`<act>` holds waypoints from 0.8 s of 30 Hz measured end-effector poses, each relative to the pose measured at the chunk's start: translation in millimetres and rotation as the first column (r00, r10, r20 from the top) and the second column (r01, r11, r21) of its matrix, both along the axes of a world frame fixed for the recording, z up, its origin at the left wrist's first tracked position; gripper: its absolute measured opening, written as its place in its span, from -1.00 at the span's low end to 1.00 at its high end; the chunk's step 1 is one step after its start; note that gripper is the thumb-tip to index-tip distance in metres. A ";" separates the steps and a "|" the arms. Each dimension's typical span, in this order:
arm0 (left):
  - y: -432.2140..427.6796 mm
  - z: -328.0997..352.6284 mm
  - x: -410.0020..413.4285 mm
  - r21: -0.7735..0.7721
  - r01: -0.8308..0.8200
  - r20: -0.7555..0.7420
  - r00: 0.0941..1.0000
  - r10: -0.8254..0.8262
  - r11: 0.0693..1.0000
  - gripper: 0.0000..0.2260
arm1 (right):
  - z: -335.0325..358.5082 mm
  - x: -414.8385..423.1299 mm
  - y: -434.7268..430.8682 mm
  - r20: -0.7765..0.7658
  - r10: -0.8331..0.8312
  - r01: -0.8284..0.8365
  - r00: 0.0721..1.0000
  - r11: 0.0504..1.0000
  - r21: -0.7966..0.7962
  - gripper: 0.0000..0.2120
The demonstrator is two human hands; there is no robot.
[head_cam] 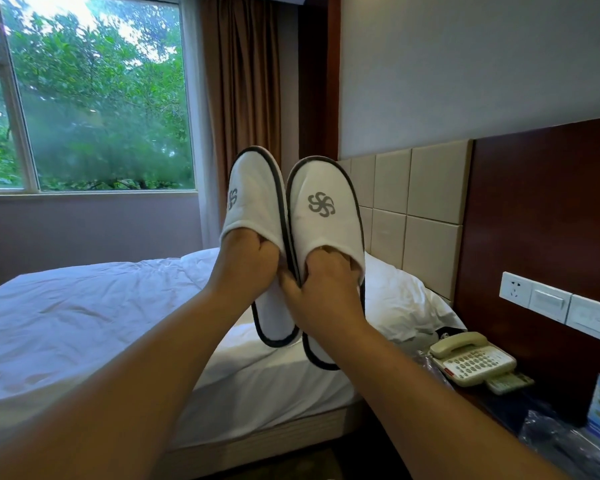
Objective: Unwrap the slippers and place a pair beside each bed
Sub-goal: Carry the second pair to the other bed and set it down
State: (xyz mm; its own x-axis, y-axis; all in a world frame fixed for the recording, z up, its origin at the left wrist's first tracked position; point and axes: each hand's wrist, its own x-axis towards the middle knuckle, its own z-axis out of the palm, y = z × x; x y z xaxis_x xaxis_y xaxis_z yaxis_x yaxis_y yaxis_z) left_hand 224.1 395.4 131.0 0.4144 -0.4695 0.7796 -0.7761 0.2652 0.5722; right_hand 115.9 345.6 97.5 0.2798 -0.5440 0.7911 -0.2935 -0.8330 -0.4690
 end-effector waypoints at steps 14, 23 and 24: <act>-3.1 -19.4 -4.0 0.283 -0.202 0.119 0.977 0.175 0.938 -0.60 | 2.9 -11.8 -18.2 -0.120 -0.302 0.281 0.946 0.946 -0.164 -0.59; 9.9 4.1 0.2 0.626 -0.260 0.190 0.965 0.180 0.735 -0.67 | 0.7 -17.1 -14.7 -0.452 0.083 0.006 0.888 0.981 0.192 -0.55; 11.0 4.1 4.5 0.636 -0.221 0.173 0.975 0.143 0.739 -0.57 | 2.4 -17.1 -15.4 -0.494 0.098 0.016 0.864 0.975 0.220 -0.53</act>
